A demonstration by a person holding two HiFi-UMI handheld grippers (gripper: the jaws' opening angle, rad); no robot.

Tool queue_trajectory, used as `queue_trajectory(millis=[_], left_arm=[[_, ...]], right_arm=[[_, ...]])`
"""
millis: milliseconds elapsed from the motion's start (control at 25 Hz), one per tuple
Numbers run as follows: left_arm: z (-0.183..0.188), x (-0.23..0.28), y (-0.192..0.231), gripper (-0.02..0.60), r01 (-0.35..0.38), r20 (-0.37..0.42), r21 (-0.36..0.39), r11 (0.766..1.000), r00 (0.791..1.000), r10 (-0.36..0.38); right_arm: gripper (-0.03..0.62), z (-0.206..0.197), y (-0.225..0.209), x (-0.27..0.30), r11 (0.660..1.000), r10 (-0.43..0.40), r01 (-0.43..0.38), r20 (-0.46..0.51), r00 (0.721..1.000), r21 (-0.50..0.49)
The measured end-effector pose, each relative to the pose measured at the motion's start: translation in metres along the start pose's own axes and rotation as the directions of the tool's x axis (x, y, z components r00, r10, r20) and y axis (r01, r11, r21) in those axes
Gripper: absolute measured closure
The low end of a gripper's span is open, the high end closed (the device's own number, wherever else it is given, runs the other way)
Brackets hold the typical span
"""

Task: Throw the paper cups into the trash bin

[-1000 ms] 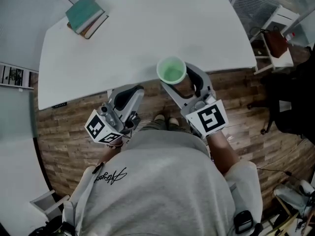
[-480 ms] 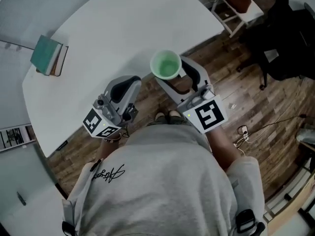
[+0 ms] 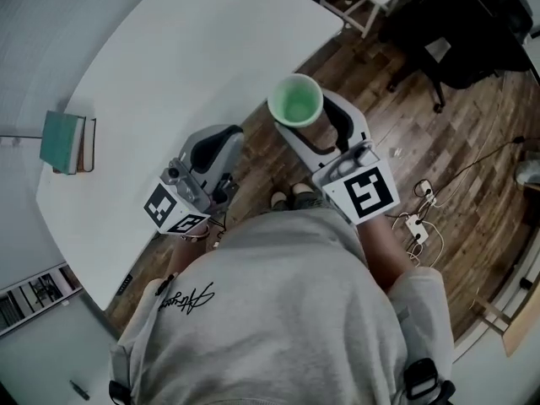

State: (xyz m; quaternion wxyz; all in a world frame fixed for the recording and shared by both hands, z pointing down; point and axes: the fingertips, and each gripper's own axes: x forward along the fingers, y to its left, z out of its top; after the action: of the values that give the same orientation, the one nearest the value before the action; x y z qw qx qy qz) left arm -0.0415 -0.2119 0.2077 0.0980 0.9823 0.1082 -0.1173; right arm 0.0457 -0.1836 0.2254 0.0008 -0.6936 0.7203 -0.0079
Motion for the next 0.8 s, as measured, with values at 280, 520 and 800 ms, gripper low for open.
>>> queue_trajectory(millis=[280,520,800], left_arm=[[-0.013,0.001,-0.008,0.578,0.103,-0.038,-0.009,0.995,0.994,-0.103],[-0.022,-0.007,-0.023,0.578,0.188,-0.091,-0.001,0.982,0.978,-0.187],[-0.034,0.011,-0.045,0.578,0.279,-0.121,0.0,0.96,0.953,-0.277]], right_arm=[[0.312,-0.004,0.0,-0.018,0.994,-0.111,0.111,0.045,0.993,0.0],[0.312,-0.011,0.011,-0.035,0.98,-0.2,0.2,0.045,0.979,0.017],[0.312,-0.01,0.007,-0.077,0.955,-0.298,0.298,0.046,0.953,0.009]])
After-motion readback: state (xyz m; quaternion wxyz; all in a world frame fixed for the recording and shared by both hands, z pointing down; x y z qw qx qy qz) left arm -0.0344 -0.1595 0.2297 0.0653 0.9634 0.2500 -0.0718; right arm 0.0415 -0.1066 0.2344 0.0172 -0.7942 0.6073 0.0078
